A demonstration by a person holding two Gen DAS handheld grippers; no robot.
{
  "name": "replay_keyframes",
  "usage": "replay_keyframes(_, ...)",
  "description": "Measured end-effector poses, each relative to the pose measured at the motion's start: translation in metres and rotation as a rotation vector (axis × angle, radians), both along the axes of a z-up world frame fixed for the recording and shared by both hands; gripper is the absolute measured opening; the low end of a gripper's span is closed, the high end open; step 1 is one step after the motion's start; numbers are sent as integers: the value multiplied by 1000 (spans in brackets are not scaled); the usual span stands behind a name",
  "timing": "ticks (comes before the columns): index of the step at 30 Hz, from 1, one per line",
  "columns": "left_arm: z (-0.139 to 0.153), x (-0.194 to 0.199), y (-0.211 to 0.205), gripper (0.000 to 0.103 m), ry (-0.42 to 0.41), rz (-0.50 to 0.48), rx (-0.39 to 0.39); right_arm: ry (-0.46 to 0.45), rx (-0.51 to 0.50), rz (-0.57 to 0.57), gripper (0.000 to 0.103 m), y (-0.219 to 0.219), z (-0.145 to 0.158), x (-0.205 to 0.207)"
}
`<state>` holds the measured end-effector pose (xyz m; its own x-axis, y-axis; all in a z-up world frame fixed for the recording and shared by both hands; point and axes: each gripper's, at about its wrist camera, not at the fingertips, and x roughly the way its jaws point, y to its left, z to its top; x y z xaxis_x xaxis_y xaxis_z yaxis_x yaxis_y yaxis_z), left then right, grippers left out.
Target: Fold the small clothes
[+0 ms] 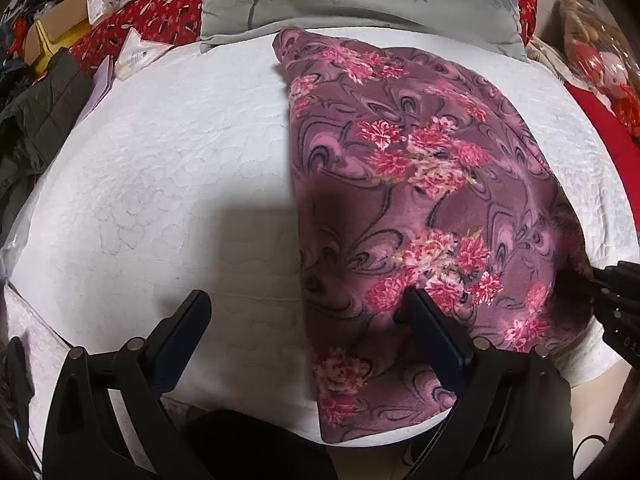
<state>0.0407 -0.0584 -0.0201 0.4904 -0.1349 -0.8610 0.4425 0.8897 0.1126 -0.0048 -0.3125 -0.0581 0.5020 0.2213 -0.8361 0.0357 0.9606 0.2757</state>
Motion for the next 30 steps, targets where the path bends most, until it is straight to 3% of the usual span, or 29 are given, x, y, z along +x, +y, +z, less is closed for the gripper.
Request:
replay_keyframes(3,-8,4,1,99,6,2,9,-44,-10,-3,13,-1,4,-5)
replay_keyframes(6,-16,9,4,99,45,16,4,-18,51,-32,14,-13,-12,-3)
replay_keyframes(8,-13,8,11,99,49,23,-17,-9,77,-56,23,-16,-8,-5)
replay_keyframes(12,-13,4,19,99,36,19,-9,-32,-9,-37,30,-10,4,-16)
replay_keyframes(14,-19,3,22,99,56,23,-6,-20,-73,-28,43,-8,-1,-21)
replay_keyframes(16,-19,0,24,99,64,29,-8,2,-97,-36,48,-9,-11,-24)
replay_keyframes(21,-1,-15,31,99,4,20,-15,4,-130,-90,53,-8,1,-33)
replay_keyframes(26,22,-37,38,99,-97,23,-46,-41,-252,-152,98,4,33,-47)
replay_keyframes(30,28,-55,33,99,-150,-4,-30,-142,-331,-150,103,16,57,-67)
